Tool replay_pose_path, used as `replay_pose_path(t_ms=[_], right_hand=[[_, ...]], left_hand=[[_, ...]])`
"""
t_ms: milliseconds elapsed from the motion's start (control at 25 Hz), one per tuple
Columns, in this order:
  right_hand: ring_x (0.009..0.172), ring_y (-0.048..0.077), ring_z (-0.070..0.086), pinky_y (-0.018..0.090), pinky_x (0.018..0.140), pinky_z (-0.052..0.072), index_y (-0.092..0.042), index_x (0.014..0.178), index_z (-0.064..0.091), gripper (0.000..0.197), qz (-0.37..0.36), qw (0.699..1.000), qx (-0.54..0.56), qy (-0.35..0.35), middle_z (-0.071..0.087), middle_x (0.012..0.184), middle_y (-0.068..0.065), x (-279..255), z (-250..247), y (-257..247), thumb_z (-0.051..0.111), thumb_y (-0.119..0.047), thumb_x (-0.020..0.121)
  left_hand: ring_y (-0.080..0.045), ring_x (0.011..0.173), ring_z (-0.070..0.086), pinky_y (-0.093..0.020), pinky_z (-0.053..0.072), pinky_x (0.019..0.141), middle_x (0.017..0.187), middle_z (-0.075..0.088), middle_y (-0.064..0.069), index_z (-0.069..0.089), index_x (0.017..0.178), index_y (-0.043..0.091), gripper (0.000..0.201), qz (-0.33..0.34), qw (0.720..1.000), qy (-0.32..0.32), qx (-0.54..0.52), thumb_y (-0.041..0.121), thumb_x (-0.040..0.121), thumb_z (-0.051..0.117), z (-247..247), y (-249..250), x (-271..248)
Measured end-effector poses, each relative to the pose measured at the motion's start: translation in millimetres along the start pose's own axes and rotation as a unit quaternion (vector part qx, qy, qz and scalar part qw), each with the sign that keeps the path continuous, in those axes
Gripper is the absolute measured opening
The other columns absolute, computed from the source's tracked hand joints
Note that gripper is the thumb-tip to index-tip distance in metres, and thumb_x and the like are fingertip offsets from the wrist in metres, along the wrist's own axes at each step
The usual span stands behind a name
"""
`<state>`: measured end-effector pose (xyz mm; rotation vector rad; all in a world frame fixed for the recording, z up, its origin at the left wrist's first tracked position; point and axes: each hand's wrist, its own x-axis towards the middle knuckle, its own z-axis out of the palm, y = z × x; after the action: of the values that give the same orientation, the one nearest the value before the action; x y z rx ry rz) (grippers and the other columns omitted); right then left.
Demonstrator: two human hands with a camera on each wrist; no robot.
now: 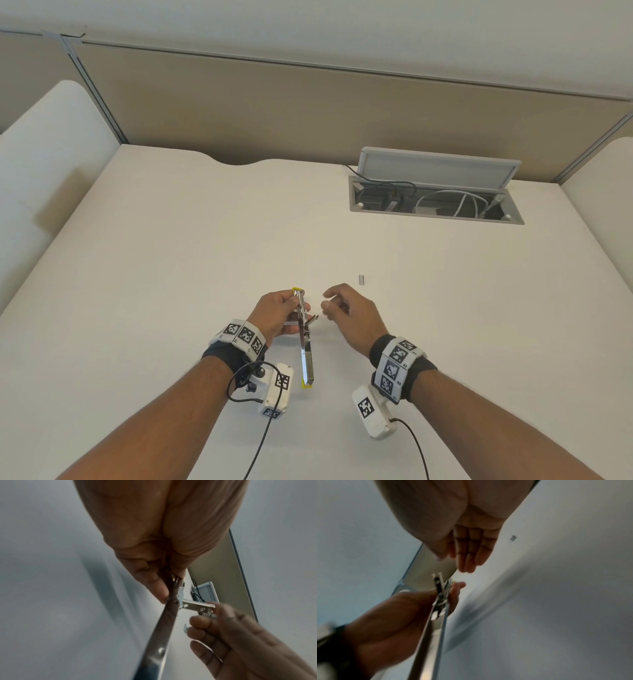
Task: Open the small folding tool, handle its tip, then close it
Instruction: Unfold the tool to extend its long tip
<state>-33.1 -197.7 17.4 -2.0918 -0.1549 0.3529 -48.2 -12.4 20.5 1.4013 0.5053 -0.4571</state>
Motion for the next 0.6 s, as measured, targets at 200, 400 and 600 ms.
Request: replay_pose_path(t_ms=[200,400,600], right_hand=[[0.096,0.024,0.061,0.029,0.084,0.046,-0.016,0.116,0.060,0.024,0.101,0.980,-0.158,0.062,0.062,0.104,0.003,34.0,-30.9,27.4,0.058,-0.015,0.093],[0.119,0.030,0.055,0.039,0.102,0.045,-0.010,0.134,0.052,0.043,0.089,0.968,-0.229,0.044,0.051,0.131,0.012,57.4,-39.9,37.2,0.058,-0.011,0.092],[0.122,0.030,0.050,0.036,0.103,0.043,-0.009,0.142,0.045,0.051,0.066,0.957,-0.281,-0.004,0.046,0.135,0.011,65.0,-33.5,38.6,0.057,-0.008,0.092]], left_hand=[[-0.024,0.084,0.070,-0.024,0.057,0.058,0.096,0.069,-0.008,0.065,0.113,0.012,0.023,-0.016,1.000,-0.009,0.001,0.016,0.102,0.045,3.5,-2.5,-1.1],[-0.023,0.082,0.070,-0.022,0.056,0.055,0.099,0.069,-0.009,0.062,0.120,0.009,0.027,-0.026,1.000,-0.012,0.008,0.015,0.102,0.044,6.0,-3.8,-1.5],[-0.019,0.076,0.070,-0.023,0.055,0.055,0.098,0.069,-0.008,0.063,0.121,0.008,0.028,-0.026,1.000,-0.010,0.010,0.016,0.102,0.045,5.3,-1.7,-0.8]])
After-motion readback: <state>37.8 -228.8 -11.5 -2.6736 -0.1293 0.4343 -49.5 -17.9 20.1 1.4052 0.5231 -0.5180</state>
